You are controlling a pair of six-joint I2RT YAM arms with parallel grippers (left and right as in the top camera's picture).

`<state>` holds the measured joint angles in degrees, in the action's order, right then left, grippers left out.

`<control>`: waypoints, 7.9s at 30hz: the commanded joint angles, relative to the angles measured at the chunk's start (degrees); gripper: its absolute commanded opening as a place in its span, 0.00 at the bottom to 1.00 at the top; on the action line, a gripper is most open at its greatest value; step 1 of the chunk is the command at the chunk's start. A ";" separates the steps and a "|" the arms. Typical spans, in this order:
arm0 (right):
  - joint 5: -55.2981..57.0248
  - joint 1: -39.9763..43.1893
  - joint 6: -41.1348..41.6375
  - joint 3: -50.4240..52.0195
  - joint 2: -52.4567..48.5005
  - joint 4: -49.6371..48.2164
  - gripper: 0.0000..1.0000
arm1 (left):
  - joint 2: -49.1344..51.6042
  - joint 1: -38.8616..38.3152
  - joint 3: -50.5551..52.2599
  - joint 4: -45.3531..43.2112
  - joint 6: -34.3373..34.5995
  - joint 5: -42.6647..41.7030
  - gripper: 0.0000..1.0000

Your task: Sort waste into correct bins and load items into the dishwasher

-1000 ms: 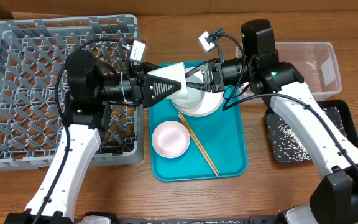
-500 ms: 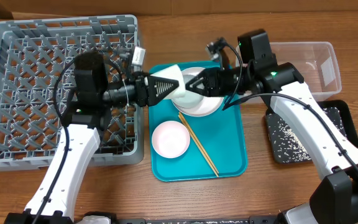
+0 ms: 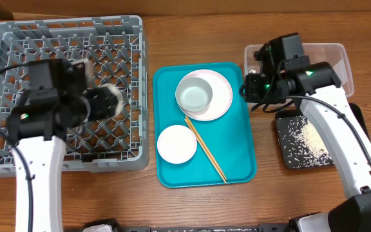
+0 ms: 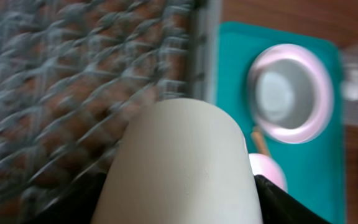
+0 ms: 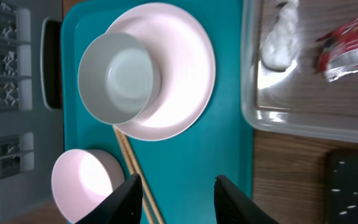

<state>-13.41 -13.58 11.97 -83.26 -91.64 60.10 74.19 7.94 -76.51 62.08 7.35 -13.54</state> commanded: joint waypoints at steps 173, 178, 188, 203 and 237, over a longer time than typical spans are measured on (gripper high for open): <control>2.69 0.59 -0.42 -1.95 1.53 2.03 0.41 | 17.55 8.02 -1.75 12.48 1.90 10.95 0.04; 2.69 0.59 -0.42 -1.95 1.53 2.23 0.41 | 17.64 8.13 1.18 9.25 1.92 11.67 0.04; 2.69 0.59 -0.39 -1.95 1.53 2.23 0.41 | 17.66 8.17 2.75 5.22 4.81 18.73 0.04; 4.33 0.61 -0.42 -1.95 1.53 2.19 0.58 | 15.61 7.80 -4.66 3.43 5.09 12.22 0.26; 4.39 8.20 4.35 -1.95 1.53 5.20 0.68 | 31.47 -49.59 -7.10 -1.57 2.49 11.39 0.60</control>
<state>-9.43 -5.34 16.08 -83.55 -91.35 65.58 102.10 -40.23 -82.87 59.90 11.38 -6.00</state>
